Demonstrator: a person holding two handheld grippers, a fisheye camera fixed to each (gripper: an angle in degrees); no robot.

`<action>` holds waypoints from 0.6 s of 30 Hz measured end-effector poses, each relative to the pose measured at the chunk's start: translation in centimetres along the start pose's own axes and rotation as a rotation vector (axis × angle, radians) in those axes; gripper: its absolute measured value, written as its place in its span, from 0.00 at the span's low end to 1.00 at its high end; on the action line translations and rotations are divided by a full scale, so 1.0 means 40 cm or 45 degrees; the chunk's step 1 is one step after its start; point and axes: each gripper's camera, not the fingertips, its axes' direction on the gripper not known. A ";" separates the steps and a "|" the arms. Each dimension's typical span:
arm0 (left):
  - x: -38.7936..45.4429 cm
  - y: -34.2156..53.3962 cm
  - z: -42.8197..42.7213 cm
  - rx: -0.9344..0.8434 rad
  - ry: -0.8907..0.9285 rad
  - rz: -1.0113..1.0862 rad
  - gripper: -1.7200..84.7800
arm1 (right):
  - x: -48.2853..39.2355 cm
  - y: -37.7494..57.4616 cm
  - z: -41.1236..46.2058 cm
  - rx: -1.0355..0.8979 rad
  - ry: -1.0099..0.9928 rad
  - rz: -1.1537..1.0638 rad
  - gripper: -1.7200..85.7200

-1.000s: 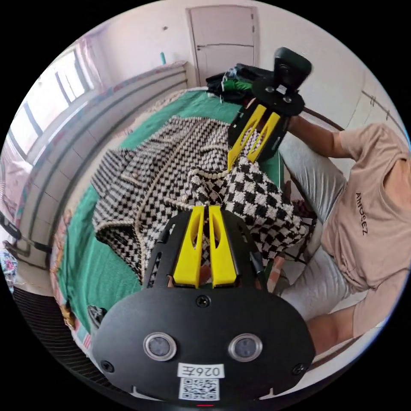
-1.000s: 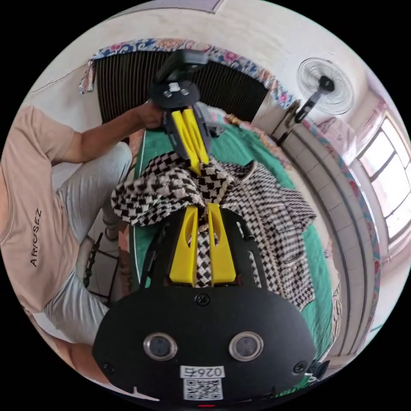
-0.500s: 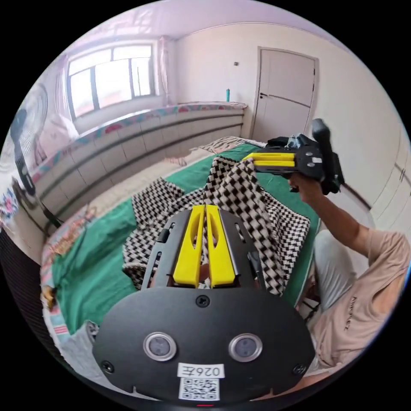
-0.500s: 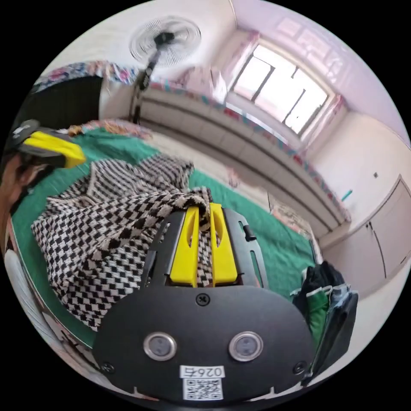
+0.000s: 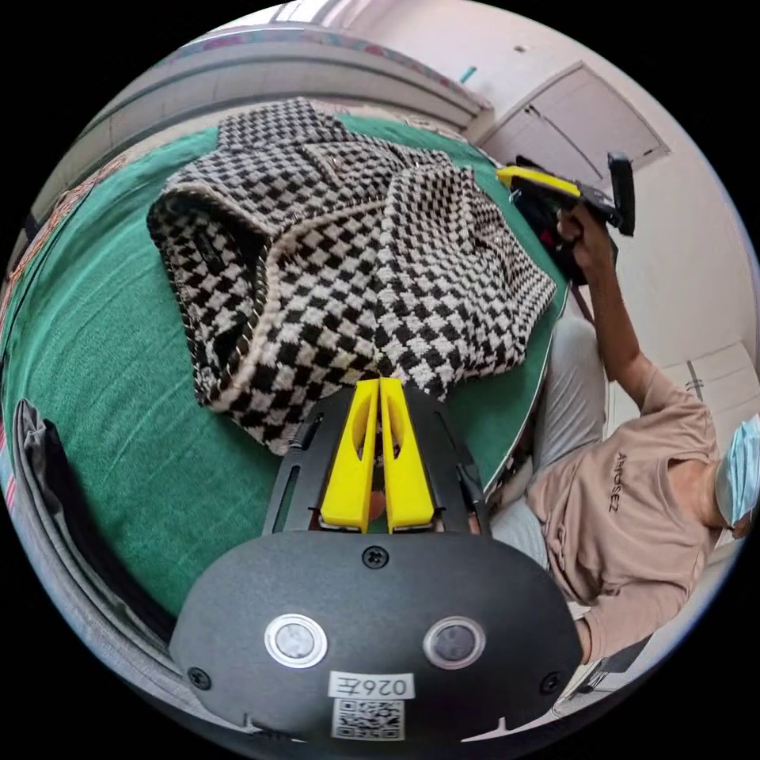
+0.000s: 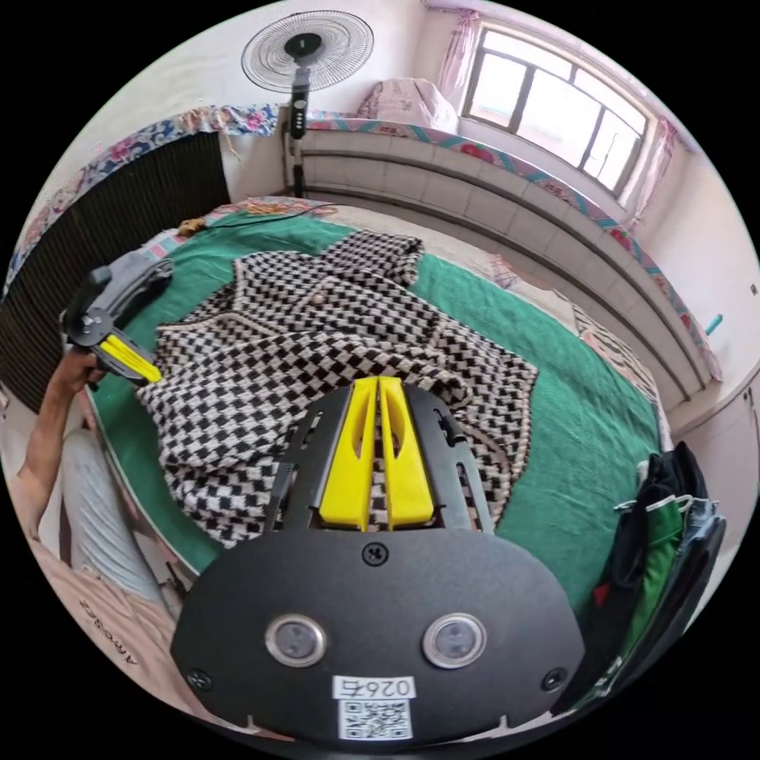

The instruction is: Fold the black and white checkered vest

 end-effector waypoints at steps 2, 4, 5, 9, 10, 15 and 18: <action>0.001 0.005 -0.005 -0.030 -0.002 -0.004 0.01 | -0.046 -0.072 0.028 -0.013 -0.083 -0.032 0.01; 0.006 0.008 0.003 -0.121 -0.032 0.000 0.01 | -0.065 -0.143 0.080 -0.094 -0.078 -0.055 0.01; 0.008 0.008 0.000 -0.128 -0.043 -0.001 0.01 | -0.058 -0.193 0.113 -0.146 -0.033 -0.041 0.01; 0.023 -0.014 -0.084 0.088 -0.218 -0.073 0.01 | 0.057 -0.357 0.111 -0.133 0.027 0.165 0.03; 0.030 -0.031 -0.113 0.210 -0.245 -0.079 0.01 | 0.115 -0.418 0.084 -0.088 -0.045 0.255 0.05; 0.042 -0.227 -0.110 0.407 -0.237 -0.005 0.09 | 0.301 -0.645 0.047 0.076 -0.310 0.587 0.11; 0.005 -0.414 0.020 0.146 -0.169 -0.016 0.19 | 0.324 -0.820 0.108 0.041 -0.438 0.681 0.13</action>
